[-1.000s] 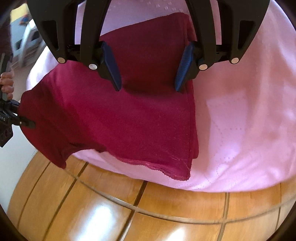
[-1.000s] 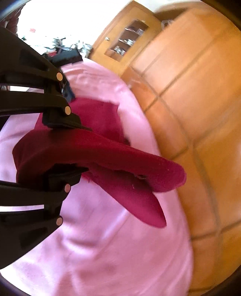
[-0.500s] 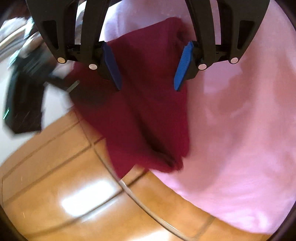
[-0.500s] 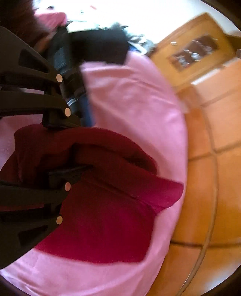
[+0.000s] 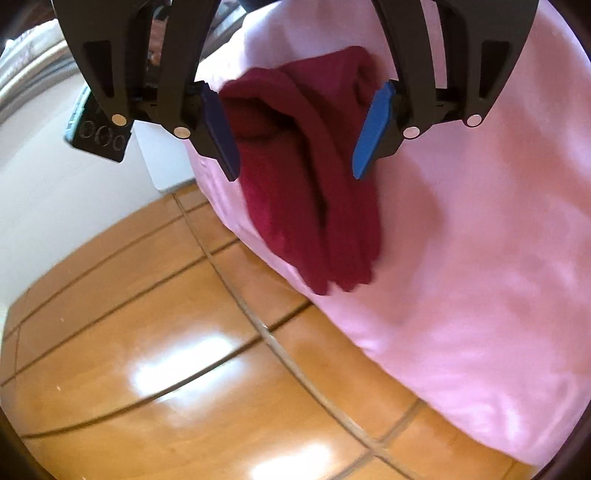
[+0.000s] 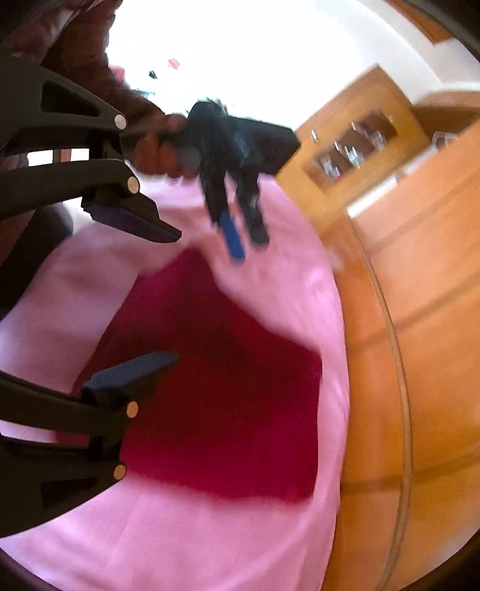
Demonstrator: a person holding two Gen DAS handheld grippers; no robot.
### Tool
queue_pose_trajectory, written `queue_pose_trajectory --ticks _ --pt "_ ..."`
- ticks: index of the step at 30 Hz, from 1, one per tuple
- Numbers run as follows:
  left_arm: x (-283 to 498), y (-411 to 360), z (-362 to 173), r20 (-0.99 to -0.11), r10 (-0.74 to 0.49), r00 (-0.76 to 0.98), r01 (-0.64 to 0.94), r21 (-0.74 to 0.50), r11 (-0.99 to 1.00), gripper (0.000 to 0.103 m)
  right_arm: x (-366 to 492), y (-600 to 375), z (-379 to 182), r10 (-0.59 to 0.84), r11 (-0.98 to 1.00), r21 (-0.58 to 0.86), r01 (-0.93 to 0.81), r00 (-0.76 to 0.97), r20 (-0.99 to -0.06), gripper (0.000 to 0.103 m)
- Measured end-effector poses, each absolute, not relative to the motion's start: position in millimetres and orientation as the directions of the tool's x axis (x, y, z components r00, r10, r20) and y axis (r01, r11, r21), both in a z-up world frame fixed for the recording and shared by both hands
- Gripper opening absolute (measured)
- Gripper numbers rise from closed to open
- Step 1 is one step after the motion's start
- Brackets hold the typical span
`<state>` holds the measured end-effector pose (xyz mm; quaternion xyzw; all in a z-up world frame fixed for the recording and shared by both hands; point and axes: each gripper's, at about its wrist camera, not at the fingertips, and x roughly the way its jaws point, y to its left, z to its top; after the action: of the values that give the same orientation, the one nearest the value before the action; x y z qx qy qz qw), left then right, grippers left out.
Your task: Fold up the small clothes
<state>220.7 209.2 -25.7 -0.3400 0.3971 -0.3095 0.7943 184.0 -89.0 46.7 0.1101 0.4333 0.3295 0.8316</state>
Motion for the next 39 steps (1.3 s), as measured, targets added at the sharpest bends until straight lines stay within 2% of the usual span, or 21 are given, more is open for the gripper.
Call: queue_pose_trajectory --ticks 4,8,13,15,16,17,20,22,24,27,29,31,33,35,39 --pt "231 188 -20 -0.439 -0.788 0.432 0.245 -0.784 0.571 0.071 168 -129 36 0.519 0.851 0.378 -0.365 0.477 -0.709 0.048" --pt "254 159 -24 -0.482 -0.809 0.338 0.223 -0.794 0.566 0.073 162 -133 27 0.454 0.887 0.313 -0.341 0.506 -0.733 0.048" --pt "272 135 -30 -0.552 -0.788 0.274 0.179 -0.776 0.605 0.072 159 -109 24 0.441 0.882 0.248 -0.401 0.517 -0.733 0.050" --pt "268 130 -28 -0.613 -0.739 0.279 0.203 -0.715 0.670 0.047 160 -99 20 0.425 0.882 0.210 -0.422 0.521 -0.740 0.050" --pt "265 128 -27 -0.649 -0.705 0.288 0.226 -0.669 0.708 0.026 161 -93 16 0.417 0.880 0.188 -0.436 0.519 -0.746 0.051" --pt "263 128 -28 -0.667 -0.683 0.297 0.232 -0.643 0.730 0.018 159 -91 11 0.410 0.879 0.173 -0.444 0.518 -0.751 0.051" --pt "249 143 -37 -0.708 -0.612 0.352 0.224 -0.572 0.789 0.011 160 -80 -14 0.346 0.884 0.101 -0.455 0.496 -0.797 0.051" --pt "240 156 -56 -0.710 -0.612 0.349 0.190 -0.585 0.788 0.011 160 -86 -35 0.357 0.886 0.136 -0.443 0.466 -0.809 0.051" --pt "232 166 -69 -0.676 -0.644 0.357 0.177 -0.629 0.757 0.011 159 -93 -41 0.391 0.884 0.181 -0.430 0.470 -0.791 0.051" --pt "223 178 -70 -0.620 -0.683 0.386 0.136 -0.694 0.707 0.014 159 -95 -38 0.388 0.887 0.184 -0.423 0.469 -0.793 0.051" --pt "221 179 -63 -0.617 -0.669 0.413 0.124 -0.690 0.713 0.017 159 -95 -36 0.382 0.888 0.175 -0.426 0.471 -0.795 0.053" --pt "216 173 -43 -0.642 -0.610 0.464 0.153 -0.621 0.769 0.018 159 -95 -32 0.386 0.888 0.185 -0.421 0.466 -0.796 0.057" --pt "209 168 -18 -0.653 -0.540 0.531 0.165 -0.545 0.822 0.029 157 -97 -26 0.393 0.887 0.195 -0.418 0.462 -0.795 0.061" --pt "202 161 7 -0.604 -0.541 0.585 0.210 -0.531 0.821 0.040 154 -100 -18 0.408 0.880 0.207 -0.427 0.457 -0.790 0.061" --pt "194 129 35 -0.571 -0.528 0.629 0.321 -0.428 0.845 0.041 155 -127 12 0.467 0.870 0.283 -0.404 0.489 -0.737 0.061"
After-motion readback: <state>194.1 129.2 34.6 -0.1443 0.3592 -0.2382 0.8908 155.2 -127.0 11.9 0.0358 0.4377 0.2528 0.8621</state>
